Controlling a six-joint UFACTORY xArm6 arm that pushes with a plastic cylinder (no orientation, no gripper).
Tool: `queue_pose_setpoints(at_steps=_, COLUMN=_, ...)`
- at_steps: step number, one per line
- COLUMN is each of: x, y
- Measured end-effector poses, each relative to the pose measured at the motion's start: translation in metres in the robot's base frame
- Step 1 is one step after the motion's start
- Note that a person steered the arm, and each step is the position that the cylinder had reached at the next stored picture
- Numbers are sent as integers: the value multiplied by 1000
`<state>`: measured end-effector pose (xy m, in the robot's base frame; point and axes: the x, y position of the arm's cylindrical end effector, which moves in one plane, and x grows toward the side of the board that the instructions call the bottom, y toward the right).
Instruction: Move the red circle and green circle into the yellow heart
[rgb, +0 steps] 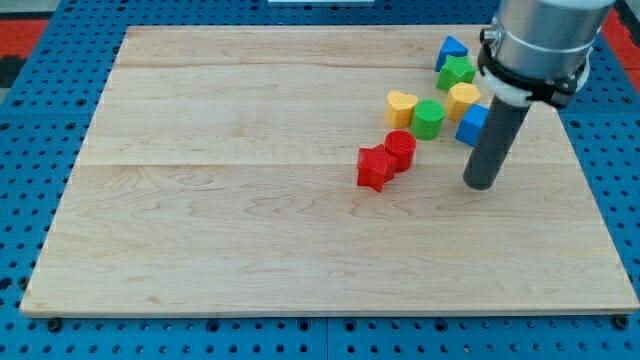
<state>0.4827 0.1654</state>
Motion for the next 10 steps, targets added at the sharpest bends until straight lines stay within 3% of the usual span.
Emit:
queue_pose_setpoints(at_steps=1, x=18, y=-51)
queue_pose_setpoints(at_steps=3, x=-28, y=-127)
queue_pose_setpoints(at_steps=5, x=-20, y=-86)
queue_pose_setpoints(at_steps=6, x=-63, y=-91)
queue_pose_setpoints(at_steps=8, x=-16, y=-67)
queue_pose_setpoints(at_steps=9, x=-19, y=18)
queue_pose_setpoints(at_steps=10, x=-63, y=84)
